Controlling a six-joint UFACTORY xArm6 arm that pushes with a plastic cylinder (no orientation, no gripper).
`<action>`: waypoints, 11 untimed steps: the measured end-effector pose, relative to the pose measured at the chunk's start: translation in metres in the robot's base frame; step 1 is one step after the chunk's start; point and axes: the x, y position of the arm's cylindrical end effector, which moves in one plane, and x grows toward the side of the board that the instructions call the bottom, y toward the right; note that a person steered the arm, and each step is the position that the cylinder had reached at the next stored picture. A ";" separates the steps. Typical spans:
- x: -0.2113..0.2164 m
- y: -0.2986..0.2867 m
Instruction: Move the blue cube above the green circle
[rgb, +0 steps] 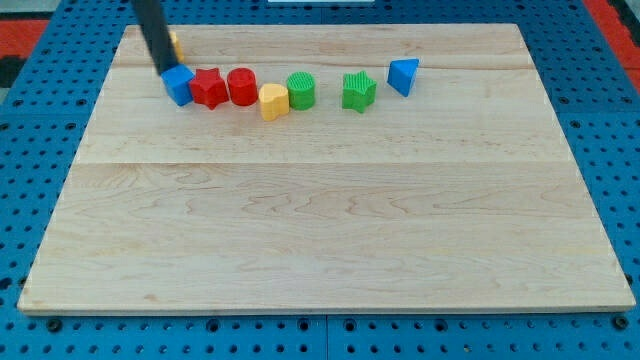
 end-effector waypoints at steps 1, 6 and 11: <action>-0.003 -0.051; -0.026 0.039; -0.058 0.141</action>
